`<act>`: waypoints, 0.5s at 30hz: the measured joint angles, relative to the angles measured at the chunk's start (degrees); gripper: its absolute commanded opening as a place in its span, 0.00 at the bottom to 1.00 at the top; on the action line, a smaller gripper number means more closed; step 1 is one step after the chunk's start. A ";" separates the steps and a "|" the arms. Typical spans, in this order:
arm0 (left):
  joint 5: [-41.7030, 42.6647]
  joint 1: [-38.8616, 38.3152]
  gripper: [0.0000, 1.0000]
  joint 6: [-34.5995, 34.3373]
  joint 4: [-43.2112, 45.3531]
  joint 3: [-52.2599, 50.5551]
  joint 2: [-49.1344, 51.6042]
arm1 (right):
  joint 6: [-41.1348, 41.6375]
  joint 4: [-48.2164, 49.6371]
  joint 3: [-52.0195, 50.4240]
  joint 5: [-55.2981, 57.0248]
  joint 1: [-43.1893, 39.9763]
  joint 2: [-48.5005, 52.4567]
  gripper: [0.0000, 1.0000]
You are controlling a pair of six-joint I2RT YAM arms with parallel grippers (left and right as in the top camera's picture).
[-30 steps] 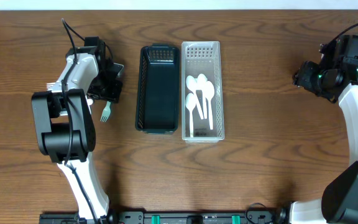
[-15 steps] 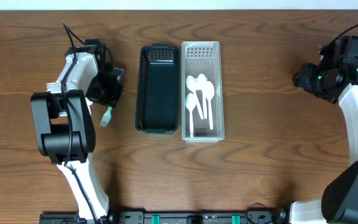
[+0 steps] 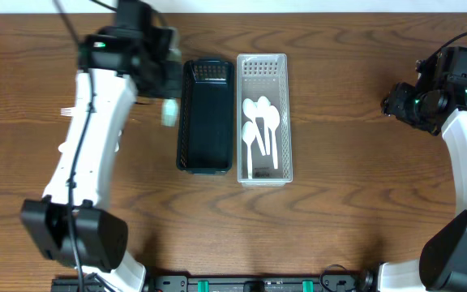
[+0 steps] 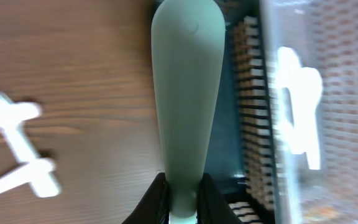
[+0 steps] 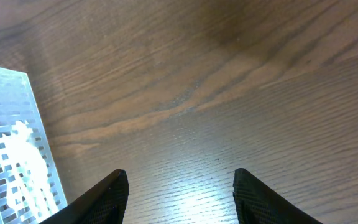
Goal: Pack container
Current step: 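Lower the green fork into the black basket and release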
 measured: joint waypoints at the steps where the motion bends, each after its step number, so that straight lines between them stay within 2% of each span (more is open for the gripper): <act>1: 0.20 -1.53 0.06 -1.49 0.31 -0.26 0.85 | 0.00 0.00 0.00 0.00 0.00 0.00 0.58; 7: -0.33 -5.73 0.06 -7.74 1.09 -1.51 8.44 | 0.00 -0.31 0.00 -0.02 0.00 0.00 0.59; 9: -0.70 -5.79 0.17 -8.81 1.81 -1.92 10.75 | 0.02 -0.70 0.00 0.00 0.00 0.00 0.59; 12: -1.25 -5.68 0.47 -9.77 3.50 -2.21 12.63 | 0.00 -1.09 0.00 0.00 0.00 0.00 0.60; 15: -1.38 -5.51 0.51 -10.38 4.26 -2.12 12.63 | 0.00 -1.51 0.00 0.00 0.00 0.00 0.60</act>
